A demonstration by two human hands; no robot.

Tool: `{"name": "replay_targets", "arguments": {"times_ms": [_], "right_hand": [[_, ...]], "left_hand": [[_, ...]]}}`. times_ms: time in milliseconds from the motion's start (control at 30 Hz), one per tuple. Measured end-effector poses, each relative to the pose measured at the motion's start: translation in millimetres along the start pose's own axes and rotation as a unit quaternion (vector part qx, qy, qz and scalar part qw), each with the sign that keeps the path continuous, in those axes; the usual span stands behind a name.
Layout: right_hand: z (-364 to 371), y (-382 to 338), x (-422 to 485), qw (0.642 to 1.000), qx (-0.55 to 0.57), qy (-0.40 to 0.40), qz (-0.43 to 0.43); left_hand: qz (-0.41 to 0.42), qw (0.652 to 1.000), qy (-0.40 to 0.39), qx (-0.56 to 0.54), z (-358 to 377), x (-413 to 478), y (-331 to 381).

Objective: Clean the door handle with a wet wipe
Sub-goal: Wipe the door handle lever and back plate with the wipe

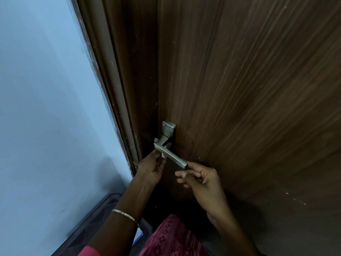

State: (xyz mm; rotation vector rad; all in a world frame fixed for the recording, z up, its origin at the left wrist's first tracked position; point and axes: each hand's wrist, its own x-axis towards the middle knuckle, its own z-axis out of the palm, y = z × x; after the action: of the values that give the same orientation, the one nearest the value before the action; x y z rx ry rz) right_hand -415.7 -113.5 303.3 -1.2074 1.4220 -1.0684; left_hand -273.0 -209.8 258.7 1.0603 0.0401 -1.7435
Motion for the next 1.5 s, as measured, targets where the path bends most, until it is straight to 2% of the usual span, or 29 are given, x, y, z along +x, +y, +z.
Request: {"name": "replay_targets", "arguments": {"times_ms": [133, 267, 400, 633, 867, 1000, 1100, 1200, 1267, 1367, 1433, 1500], "right_hand": [[-2, 0, 1, 1.0, 0.0, -0.001, -0.001], [-2, 2, 2, 1.0, -0.004, -0.001, 0.0], [0, 1, 3, 1.0, -0.003, 0.001, -0.004], [-2, -1, 0, 1.0, -0.013, -0.01, 0.001], [0, -1, -1, 1.0, -0.024, -0.012, 0.001], [0, 0, -1, 1.0, -0.019, -0.011, 0.003], [-1, 0, 0, 1.0, -0.016, -0.013, 0.005], [-2, 0, 0, 1.0, -0.013, -0.014, 0.007], [-2, 0, -1, 1.0, -0.014, -0.012, 0.007], [-2, 1, -1, 1.0, -0.017, -0.014, 0.009], [-2, 1, -1, 1.0, -0.016, -0.013, 0.01], [-1, 1, 0, 1.0, -0.012, -0.01, 0.012]], "left_hand": [[0.001, 1.0, -0.025, -0.014, -2, -6, 1], [0.003, 0.996, -0.093, -0.011, -1, -10, 7], [-0.032, 0.992, -0.119, -0.01, -1, -13, 14], [-0.067, 0.983, -0.142, -0.09, -25, -21, 8], [-0.032, 0.994, -0.109, 0.002, 5, -24, 13], [-0.037, 0.991, -0.126, -0.029, -14, -24, 12], [-0.008, 0.994, -0.109, -0.014, -27, -24, 12], [0.111, 0.988, -0.077, 0.076, -30, -23, 10], [0.25, 0.95, -0.021, 0.187, -28, -24, 9], [0.443, 0.806, 0.101, 0.379, -20, -26, 10], [0.504, 0.733, 0.106, 0.444, -13, -30, 12], [0.547, 0.676, 0.091, 0.485, -10, -33, 14]]}}
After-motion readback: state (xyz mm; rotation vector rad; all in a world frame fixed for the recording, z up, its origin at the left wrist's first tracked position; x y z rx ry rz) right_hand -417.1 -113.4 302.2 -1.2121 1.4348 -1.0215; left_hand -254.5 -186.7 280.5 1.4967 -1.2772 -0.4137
